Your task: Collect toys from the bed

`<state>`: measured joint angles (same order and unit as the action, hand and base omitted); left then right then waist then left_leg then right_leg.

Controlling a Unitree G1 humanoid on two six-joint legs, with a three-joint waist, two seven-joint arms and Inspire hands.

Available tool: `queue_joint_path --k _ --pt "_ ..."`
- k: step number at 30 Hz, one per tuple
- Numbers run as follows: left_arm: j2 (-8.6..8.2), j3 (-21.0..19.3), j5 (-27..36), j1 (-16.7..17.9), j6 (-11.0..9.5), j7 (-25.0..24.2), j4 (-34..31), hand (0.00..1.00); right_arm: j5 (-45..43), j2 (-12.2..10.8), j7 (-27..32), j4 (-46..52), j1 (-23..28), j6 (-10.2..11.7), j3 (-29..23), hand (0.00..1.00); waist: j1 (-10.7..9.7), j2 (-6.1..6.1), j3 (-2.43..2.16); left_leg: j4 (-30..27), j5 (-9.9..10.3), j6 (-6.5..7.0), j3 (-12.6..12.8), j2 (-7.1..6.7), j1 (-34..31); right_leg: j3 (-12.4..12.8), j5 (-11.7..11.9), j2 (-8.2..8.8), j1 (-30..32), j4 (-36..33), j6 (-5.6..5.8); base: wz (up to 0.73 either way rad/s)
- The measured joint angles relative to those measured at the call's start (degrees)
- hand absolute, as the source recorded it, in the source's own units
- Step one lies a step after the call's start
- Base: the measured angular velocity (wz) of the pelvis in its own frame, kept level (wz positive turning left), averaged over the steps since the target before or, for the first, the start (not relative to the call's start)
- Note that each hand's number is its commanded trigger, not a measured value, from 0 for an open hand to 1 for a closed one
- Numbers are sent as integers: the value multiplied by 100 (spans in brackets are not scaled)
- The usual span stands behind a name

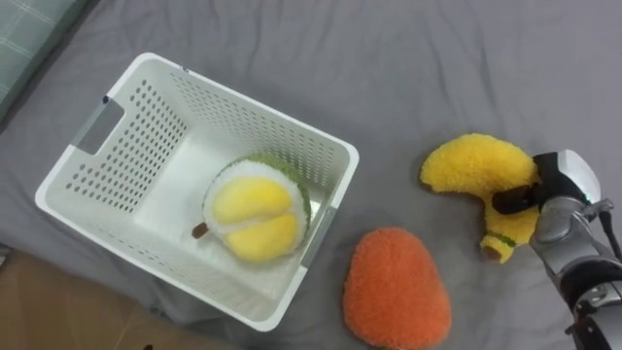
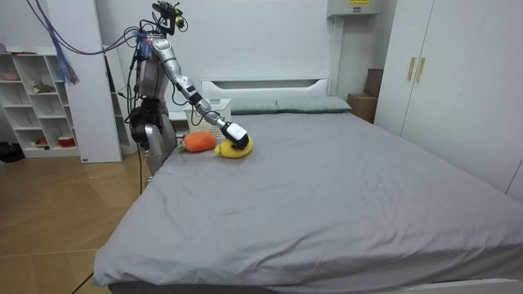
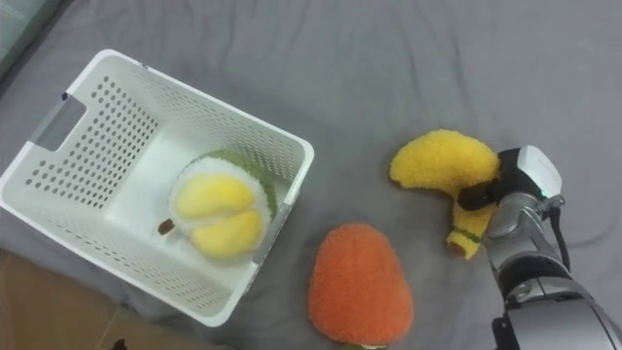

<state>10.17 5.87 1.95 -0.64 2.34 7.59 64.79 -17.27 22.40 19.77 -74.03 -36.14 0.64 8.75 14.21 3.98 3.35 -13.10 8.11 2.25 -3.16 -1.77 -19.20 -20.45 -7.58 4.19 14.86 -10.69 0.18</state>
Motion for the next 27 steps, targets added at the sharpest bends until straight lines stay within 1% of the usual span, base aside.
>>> queue_joint_path --k 3,5,6,7,9,10,11,12,13,14,15,16,17,18,19,20,22,24,25,26,27 --pt "2 -3 40 1 -8 -55 -22 0 -64 1 0 55 -27 -1 -3 100 -27 3 -4 -3 -1 -1 1 1 28 -1 0 28 -27 -8 0 0" --pt "7 7 296 14 -8 -61 -20 0 -86 1 -11 195 -57 -48 16 100 -112 11 -10 -2 0 0 -1 0 89 4 0 33 -85 -8 0 0" --pt "18 5 375 25 -7 -61 -18 0 -80 5 -20 355 -62 -73 15 100 -153 32 -32 -1 0 0 9 1 102 5 0 34 -90 -8 0 -4" --pt "21 1 398 25 -7 -61 -2 0 -71 18 -20 427 -65 -73 14 100 -167 38 -37 0 -1 0 12 1 118 5 0 33 -104 -6 0 0" --pt "31 -24 408 80 -10 -60 -23 0 -180 38 -49 658 -65 -93 -12 100 -282 46 -45 18 0 0 16 0 249 41 0 32 -226 -7 0 0" --pt "65 -30 403 141 -10 -60 -37 0 -217 40 -60 883 -56 -106 -10 100 -339 59 -59 51 0 0 28 2 372 62 0 13 -332 -2 1 -8" --pt "112 -28 406 186 -10 -60 -33 0 -231 43 -58 1165 -33 -118 -1 100 -400 80 -79 70 0 0 68 7 488 87 0 -4 -427 6 1 -9" --pt "137 -27 411 208 -13 -59 -36 0 -232 43 -57 1288 -25 -114 3 100 -435 89 -89 80 0 0 88 10 548 106 0 -6 -479 9 1 -16" --pt "176 -18 402 238 -17 -58 -45 0 -253 43 -57 1503 -19 -118 7 100 -455 120 -120 106 0 0 159 19 666 160 0 -6 -560 10 1 -19" --pt "196 -27 389 261 -22 -57 -49 0 -323 47 -60 1758 21 -132 3 100 -490 140 -157 115 0 0 175 21 767 158 0 -11 -655 17 1 -18" --pt "199 -45 353 277 -24 -57 -51 0 -355 47 -67 1908 50 -140 0 100 -515 145 -176 129 0 0 193 21 831 159 0 -8 -702 17 1 -11" --pt "193 -140 266 336 -29 -56 -97 0 -385 43 -132 2308 169 -163 -88 100 -596 154 -212 166 0 0 223 23 963 173 0 3 -811 25 2 -7" --pt "193 -197 243 408 -30 -56 -138 0 -382 45 -176 2845 365 -192 -167 100 -619 147 -236 208 0 0 235 23 1109 178 -1 -5 -941 39 3 -9" --pt "190 -240 245 441 -30 -56 -143 0 -365 45 -181 3098 465 -196 -178 100 -636 143 -244 229 1 0 251 22 1190 179 0 -10 -1022 63 5 -12" --pt "187 -300 245 526 -28 -50 -167 0 -351 45 -223 3607 686 -205 -180 100 -659 151 -306 263 3 2 267 16 1302 224 -4 -14 -1135 107 16 -17" --pt "177 -366 245 570 -22 -47 -172 0 -375 44 -298 4072 839 -214 -177 100 -683 147 -321 317 6 5 291 22 1424 283 -11 -21 -1215 100 27 -17" --pt "160 -495 243 628 -20 -46 -175 0 -383 44 -432 4499 889 -219 -177 100 -755 145 -322 380 5 6 292 30 1570 300 -11 -29 -1326 94 26 -5" --pt "156 -600 237 699 -17 -46 -176 0 -552 44 -456 4793 901 -288 -187 100 -763 127 -334 375 9 9 297 28 1700 321 -11 -32 -1481 92 25 0" --pt "152 -613 237 719 -6 -46 -185 0 -607 44 -461 4845 901 -297 -194 100 -764 114 -346 371 12 11 296 25 1711 322 -11 -30 -1501 90 25 0" --pt "141 -626 237 738 21 -47 -217 0 -749 44 -475 4935 900 -324 -205 100 -761 92 -371 358 10 13 296 18 1748 326 -11 -24 -1514 74 26 0" --pt "137 -626 237 742 26 -49 -230 0 -790 44 -492 4970 902 -328 -208 100 -758 79 -376 358 10 14 296 17 1757 343 -10 -25 -1517 65 26 -4"
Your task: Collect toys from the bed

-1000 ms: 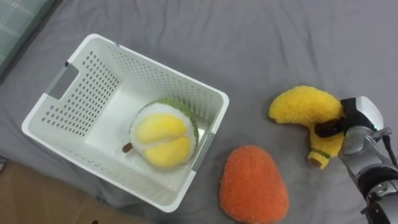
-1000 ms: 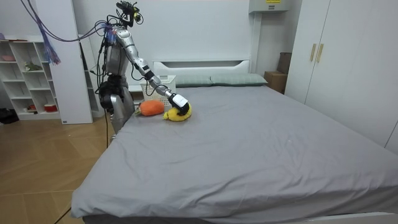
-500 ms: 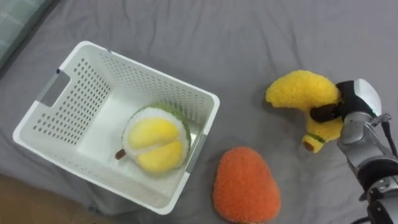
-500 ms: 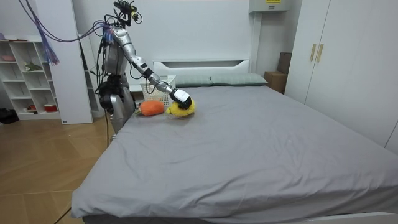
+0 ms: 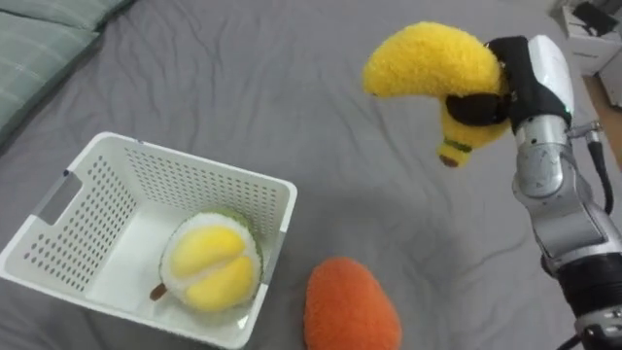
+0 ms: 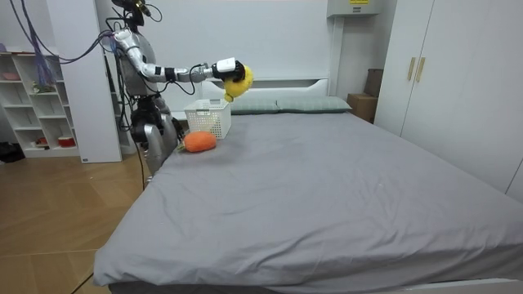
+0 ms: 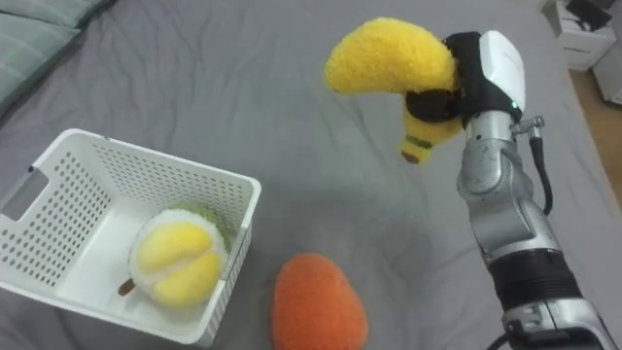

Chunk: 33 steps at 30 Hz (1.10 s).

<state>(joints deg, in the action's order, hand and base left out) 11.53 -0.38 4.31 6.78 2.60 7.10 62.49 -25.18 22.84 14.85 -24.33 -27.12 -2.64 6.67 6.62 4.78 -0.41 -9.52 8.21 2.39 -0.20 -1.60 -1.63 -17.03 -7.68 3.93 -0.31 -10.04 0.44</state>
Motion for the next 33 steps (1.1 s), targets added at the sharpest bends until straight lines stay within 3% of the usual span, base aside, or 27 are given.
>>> queue_joint_path --k 9,13,19,23,28,33 --pt "-32 -72 -238 -3 126 -28 -136 0 -270 -10 -350 973 5 -136 85 100 104 -22 4 24 -14 5 0 -16 139 41 -52 7 -88 -46 22 0" --pt "-67 -192 -368 -69 186 -28 -215 0 -514 -53 -450 1683 7 -263 110 100 188 28 86 66 -11 5 -5 -14 136 -32 -69 14 -89 -39 26 6" --pt "-82 -177 -407 -121 209 -25 -221 0 -671 -114 -760 2116 -15 -513 609 100 433 49 104 126 -9 8 -64 -14 181 -106 -73 18 -128 -41 33 2" --pt "-83 -166 -624 -140 236 -24 -226 0 -877 -426 -1102 2211 -33 -737 950 100 550 55 125 112 3 9 -175 -31 109 -168 -73 19 -159 7 36 12" --pt "-91 -158 -717 -200 246 -24 -203 0 -895 -622 -1379 2331 -46 -794 1304 100 812 55 124 76 0 -1 -217 -28 106 -195 -72 9 -176 29 35 3" --pt "-188 -175 -861 -234 278 -26 -203 0 -1112 -1014 -1585 2334 -96 -874 1528 100 1041 55 124 75 0 1 -245 -38 81 -309 -71 25 -178 33 37 4"
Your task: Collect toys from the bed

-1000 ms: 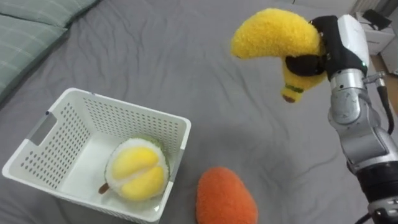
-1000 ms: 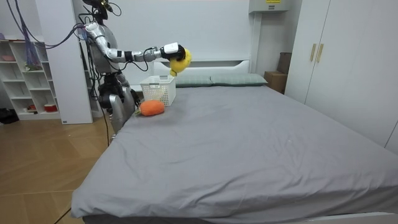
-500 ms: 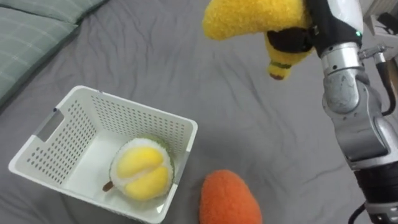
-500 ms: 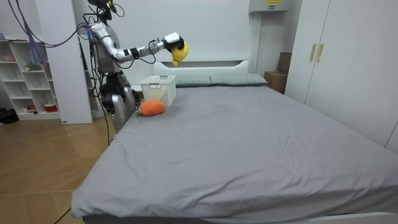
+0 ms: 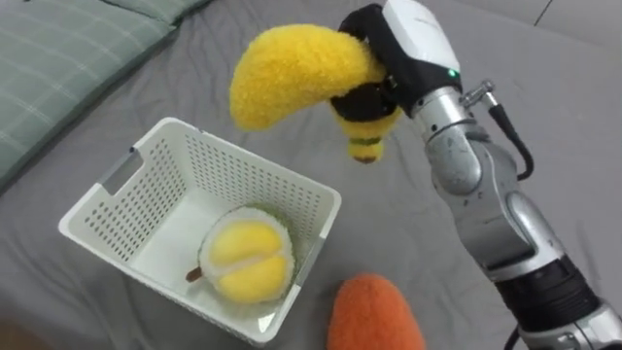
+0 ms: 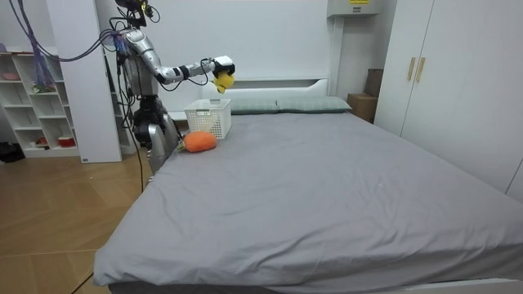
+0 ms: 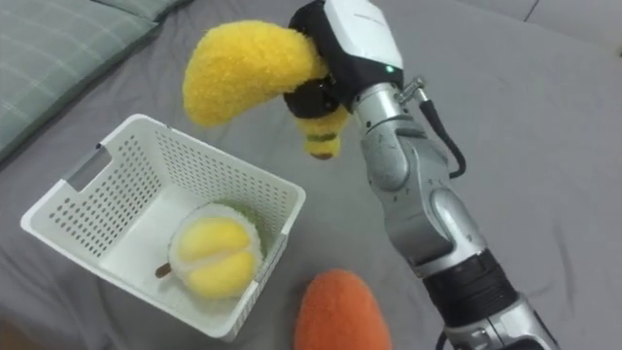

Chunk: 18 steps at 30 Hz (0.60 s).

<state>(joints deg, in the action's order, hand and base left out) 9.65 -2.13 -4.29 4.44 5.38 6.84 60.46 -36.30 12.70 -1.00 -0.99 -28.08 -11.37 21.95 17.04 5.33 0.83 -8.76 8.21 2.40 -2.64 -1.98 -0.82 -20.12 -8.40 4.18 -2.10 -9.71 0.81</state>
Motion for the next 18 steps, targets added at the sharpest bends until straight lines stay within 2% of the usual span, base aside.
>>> queue_joint_path --k 2,4,6,8,9,10,11,12,18 --pt "-42 5 -49 6 61 -8 -80 0 -4 -118 -41 -9 0 -6 18 100 92 6 0 4 -1 1 -49 -12 -27 -58 0 10 0 0 1 9" --pt "-40 14 -101 8 62 -6 -83 0 -3 -150 -42 -24 -1 -19 168 100 206 21 3 6 -2 1 -57 -11 -32 -45 -1 7 10 3 2 3" --pt "-38 17 -100 9 62 5 -99 0 1 -172 -45 -93 -1 -20 358 100 237 54 2 -1 -4 -1 -77 -13 -16 -56 -1 6 6 5 2 3" --pt "-14 27 -101 9 62 24 -159 0 4 -223 -74 -245 0 -11 560 100 273 143 25 -36 -10 -8 -125 -22 -26 -71 -2 2 -11 14 3 9" --pt "-10 27 -101 10 62 26 -179 0 3 -238 -99 -293 0 -12 587 79 280 170 29 -47 -10 -8 -138 -24 -40 -84 -2 2 -13 16 3 13" --pt "-7 28 -102 9 62 26 -207 0 3 -258 -164 -375 1 -21 618 64 297 216 34 -68 -10 -8 -178 -35 -61 -119 -2 7 -13 18 3 15" --pt "-8 29 -102 7 63 26 -209 0 0 -306 -193 -474 1 -35 617 28 299 247 35 -78 -10 -7 -220 -47 -70 -154 -3 16 -27 20 3 14" --pt "-9 31 -102 6 65 26 -210 0 -1 -333 -204 -514 0 -58 617 0 306 258 32 -74 -8 -6 -225 -50 -70 -170 -3 21 -33 20 4 8" --pt "-6 33 -99 1 98 27 -263 0 1 -471 -298 -546 -1 -118 622 0 374 268 42 -77 -6 -2 -261 -69 -67 -205 -5 37 -82 18 8 3"
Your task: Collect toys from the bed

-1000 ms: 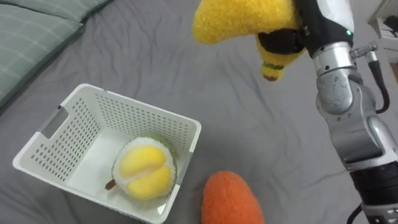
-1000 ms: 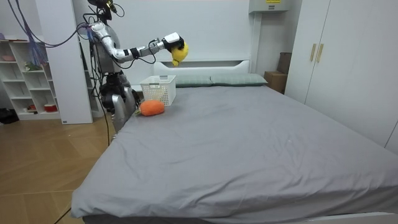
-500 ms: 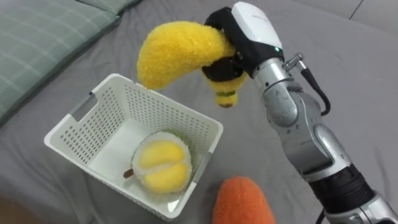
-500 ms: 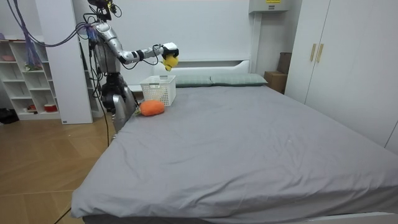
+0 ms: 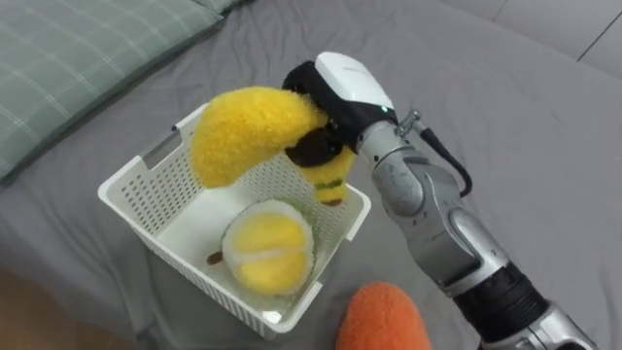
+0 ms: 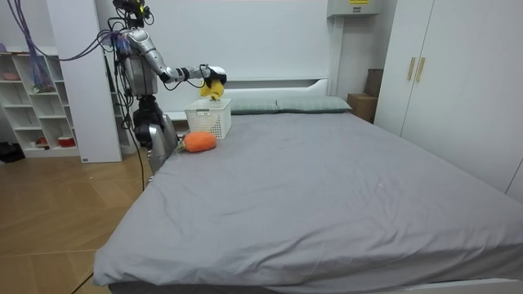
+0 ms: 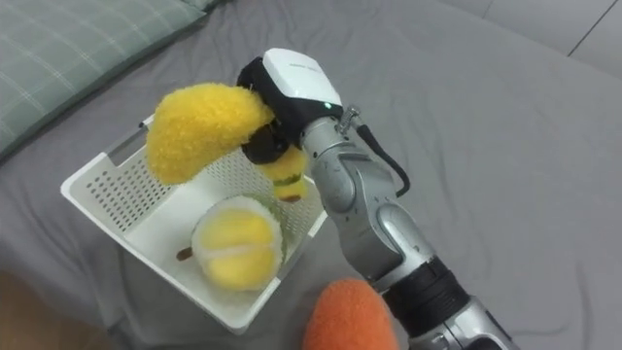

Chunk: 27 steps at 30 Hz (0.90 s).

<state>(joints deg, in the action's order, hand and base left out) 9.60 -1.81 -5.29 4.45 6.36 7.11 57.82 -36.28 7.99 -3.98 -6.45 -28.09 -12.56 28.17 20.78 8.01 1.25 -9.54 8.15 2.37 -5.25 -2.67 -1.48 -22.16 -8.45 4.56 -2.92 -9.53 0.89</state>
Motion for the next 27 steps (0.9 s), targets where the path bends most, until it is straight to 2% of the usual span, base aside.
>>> queue_joint_path --k 5,27 --pt "-6 28 11 -15 0 6 0 0 -1 -86 1 0 0 0 83 0 -2 3 -2 -2 0 0 -6 -3 -4 -10 0 1 2 1 0 0" --pt "-6 35 0 -41 0 7 -62 0 51 -85 5 -5 0 21 192 0 -6 4 -4 -10 -6 2 -28 -7 2 -42 0 2 -13 2 0 0"
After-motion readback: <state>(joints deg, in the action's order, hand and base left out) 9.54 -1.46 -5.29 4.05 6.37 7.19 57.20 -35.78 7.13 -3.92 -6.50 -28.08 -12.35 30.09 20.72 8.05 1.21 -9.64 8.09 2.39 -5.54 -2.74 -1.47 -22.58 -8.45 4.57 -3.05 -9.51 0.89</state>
